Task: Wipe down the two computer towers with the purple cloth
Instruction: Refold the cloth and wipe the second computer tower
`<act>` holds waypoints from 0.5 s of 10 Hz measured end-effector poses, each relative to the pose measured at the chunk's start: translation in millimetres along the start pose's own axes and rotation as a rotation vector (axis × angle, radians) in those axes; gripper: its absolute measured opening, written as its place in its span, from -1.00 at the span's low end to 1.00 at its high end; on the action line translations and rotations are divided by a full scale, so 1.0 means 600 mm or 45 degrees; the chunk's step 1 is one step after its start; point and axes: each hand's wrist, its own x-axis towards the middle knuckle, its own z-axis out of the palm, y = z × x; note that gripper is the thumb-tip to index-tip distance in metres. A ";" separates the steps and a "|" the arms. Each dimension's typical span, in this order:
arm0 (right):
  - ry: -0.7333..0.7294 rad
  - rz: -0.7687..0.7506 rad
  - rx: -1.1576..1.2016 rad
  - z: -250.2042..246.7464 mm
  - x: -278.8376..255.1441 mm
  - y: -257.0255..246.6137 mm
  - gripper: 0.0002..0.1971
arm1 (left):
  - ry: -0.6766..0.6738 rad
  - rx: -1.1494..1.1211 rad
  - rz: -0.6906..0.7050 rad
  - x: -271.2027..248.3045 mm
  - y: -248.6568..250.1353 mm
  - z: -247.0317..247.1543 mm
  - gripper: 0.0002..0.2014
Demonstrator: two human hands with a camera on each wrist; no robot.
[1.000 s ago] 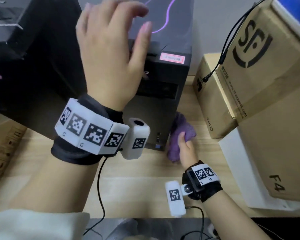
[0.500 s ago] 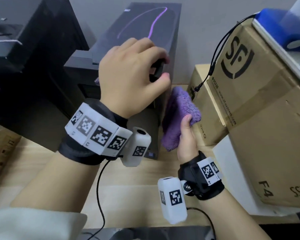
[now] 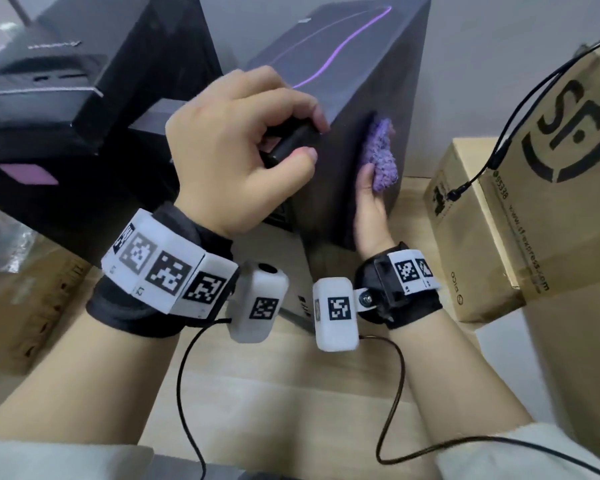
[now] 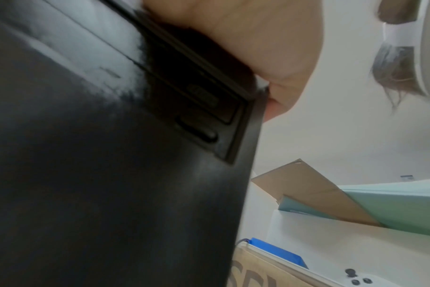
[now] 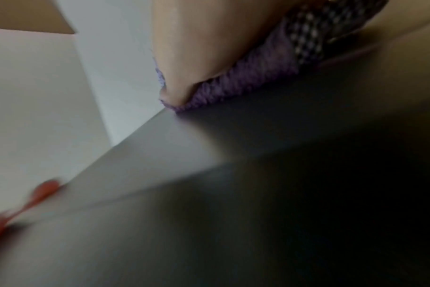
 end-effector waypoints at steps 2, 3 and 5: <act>-0.039 0.605 0.078 -0.042 -0.024 0.183 0.20 | -0.027 -0.017 -0.014 0.001 -0.003 -0.003 -0.79; -0.049 0.724 -0.056 -0.042 -0.079 0.185 0.12 | -0.021 -0.011 -0.013 0.001 0.001 0.001 -0.79; -0.100 0.356 -0.129 0.001 -0.132 0.078 -0.01 | 0.008 0.006 -0.015 -0.001 0.009 0.008 -0.79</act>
